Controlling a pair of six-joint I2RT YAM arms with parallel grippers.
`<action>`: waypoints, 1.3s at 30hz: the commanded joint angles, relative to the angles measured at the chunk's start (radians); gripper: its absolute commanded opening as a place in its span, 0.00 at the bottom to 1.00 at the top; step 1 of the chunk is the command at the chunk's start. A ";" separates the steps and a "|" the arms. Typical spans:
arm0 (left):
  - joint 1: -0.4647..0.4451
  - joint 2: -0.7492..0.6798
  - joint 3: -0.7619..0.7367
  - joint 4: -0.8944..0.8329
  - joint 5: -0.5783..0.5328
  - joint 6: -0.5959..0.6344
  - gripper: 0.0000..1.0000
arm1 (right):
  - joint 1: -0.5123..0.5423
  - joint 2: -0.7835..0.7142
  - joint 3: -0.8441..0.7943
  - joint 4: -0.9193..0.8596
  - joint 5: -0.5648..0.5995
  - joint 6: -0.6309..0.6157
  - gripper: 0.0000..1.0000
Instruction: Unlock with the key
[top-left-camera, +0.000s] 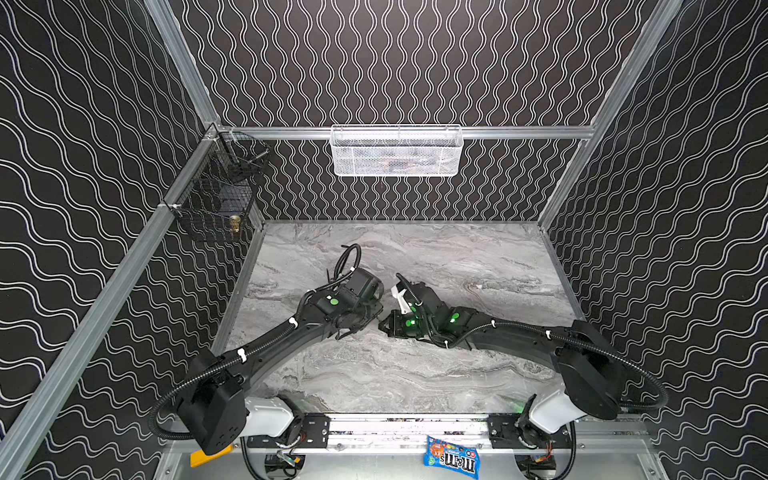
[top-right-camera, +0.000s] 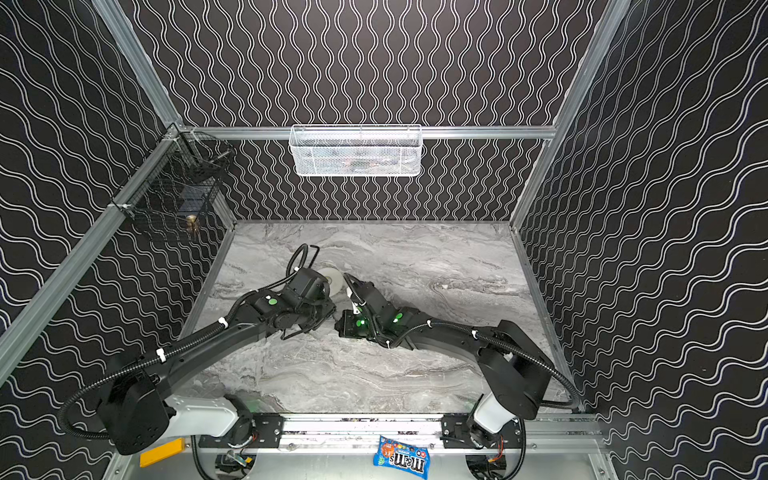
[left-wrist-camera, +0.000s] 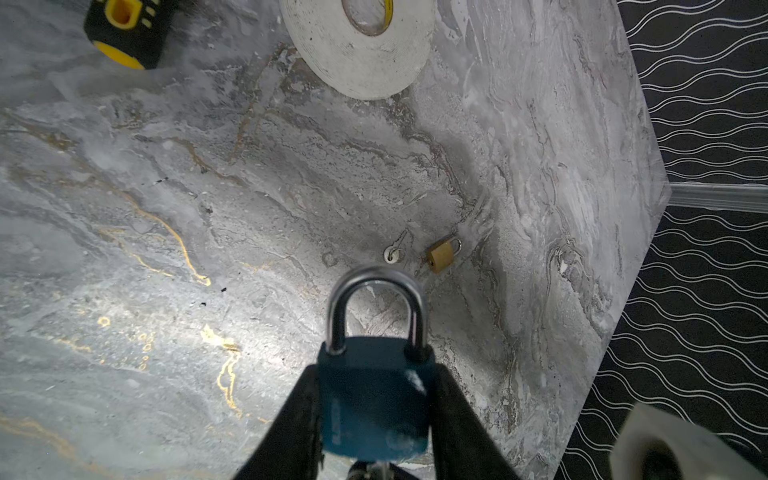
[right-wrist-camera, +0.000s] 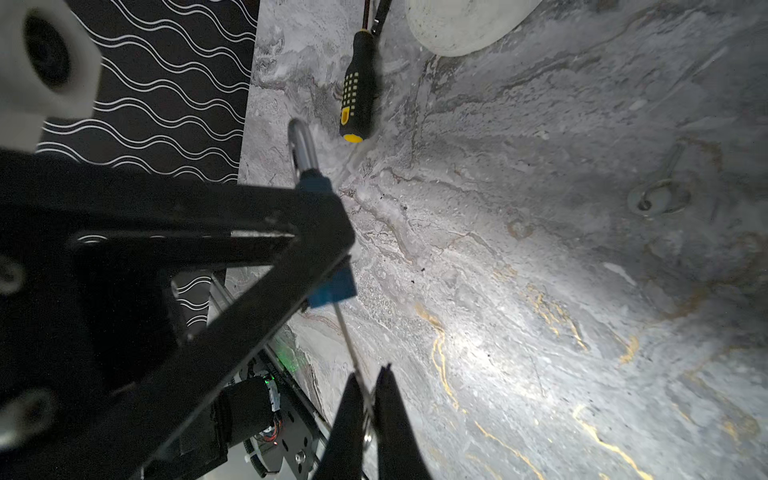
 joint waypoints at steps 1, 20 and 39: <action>0.000 -0.005 -0.006 -0.049 -0.007 -0.021 0.16 | -0.004 -0.010 0.011 -0.039 0.102 -0.010 0.00; 0.000 -0.042 -0.021 -0.011 0.023 -0.120 0.15 | 0.018 -0.035 0.055 -0.082 0.167 -0.002 0.00; 0.002 -0.088 -0.045 0.006 0.025 -0.164 0.15 | 0.043 -0.035 0.133 -0.129 0.274 -0.096 0.00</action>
